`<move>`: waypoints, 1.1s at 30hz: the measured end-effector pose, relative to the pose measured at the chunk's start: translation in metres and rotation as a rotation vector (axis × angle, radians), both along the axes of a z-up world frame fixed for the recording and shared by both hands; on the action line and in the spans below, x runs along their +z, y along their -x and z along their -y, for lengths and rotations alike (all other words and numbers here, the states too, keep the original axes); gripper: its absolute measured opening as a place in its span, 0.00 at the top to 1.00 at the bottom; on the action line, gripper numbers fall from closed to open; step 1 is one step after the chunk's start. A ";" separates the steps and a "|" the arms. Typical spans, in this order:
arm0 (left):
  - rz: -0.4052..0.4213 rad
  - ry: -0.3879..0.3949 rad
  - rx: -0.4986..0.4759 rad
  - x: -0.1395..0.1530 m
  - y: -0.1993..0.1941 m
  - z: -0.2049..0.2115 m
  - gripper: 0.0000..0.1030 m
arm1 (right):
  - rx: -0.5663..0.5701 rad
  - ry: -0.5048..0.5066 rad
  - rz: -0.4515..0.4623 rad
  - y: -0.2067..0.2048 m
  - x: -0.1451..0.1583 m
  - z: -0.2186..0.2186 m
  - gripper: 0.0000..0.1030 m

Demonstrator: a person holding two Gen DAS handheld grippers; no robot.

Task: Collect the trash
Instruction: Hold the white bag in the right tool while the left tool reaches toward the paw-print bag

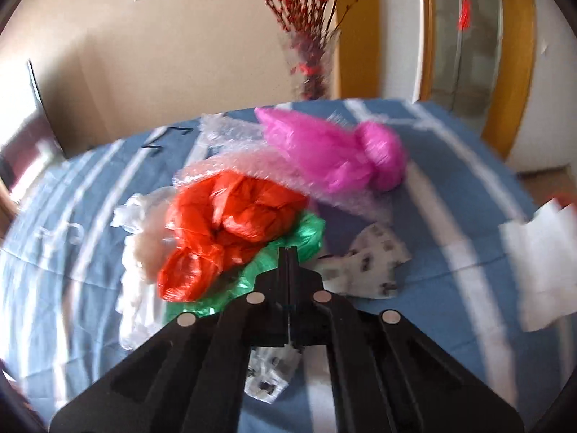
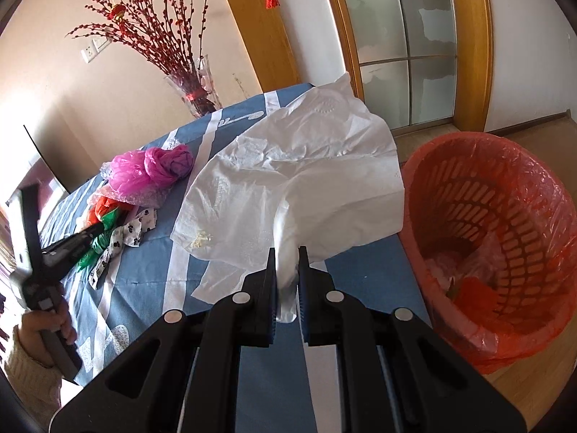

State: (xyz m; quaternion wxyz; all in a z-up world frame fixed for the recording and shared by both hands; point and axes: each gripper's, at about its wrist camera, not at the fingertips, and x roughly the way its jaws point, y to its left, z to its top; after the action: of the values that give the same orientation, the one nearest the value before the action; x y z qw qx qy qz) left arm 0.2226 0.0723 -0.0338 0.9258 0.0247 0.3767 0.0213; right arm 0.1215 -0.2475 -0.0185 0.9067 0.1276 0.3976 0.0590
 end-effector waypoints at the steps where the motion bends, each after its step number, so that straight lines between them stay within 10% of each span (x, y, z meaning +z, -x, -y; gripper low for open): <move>1: 0.012 0.027 -0.016 0.005 0.004 -0.002 0.98 | 0.000 -0.002 0.002 0.000 0.000 0.000 0.90; 9: 0.085 0.068 -0.083 0.037 0.019 0.002 0.97 | 0.003 -0.013 0.009 0.003 0.001 0.001 0.90; 14: 0.043 0.033 -0.052 0.017 0.018 0.000 0.70 | 0.003 -0.021 -0.007 0.003 -0.004 0.001 0.90; 23: 0.018 0.053 -0.036 0.006 0.039 -0.040 0.69 | 0.014 -0.023 -0.019 -0.003 -0.010 -0.006 0.90; 33: -0.056 0.020 -0.152 -0.019 0.014 0.008 0.69 | 0.030 -0.008 -0.041 -0.004 -0.015 -0.012 0.90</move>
State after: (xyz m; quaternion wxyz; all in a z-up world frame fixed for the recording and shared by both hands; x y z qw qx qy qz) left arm 0.2082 0.0643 -0.0531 0.9140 0.0444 0.3997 -0.0537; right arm 0.1256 -0.2353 -0.0334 0.8969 0.1264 0.4176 0.0717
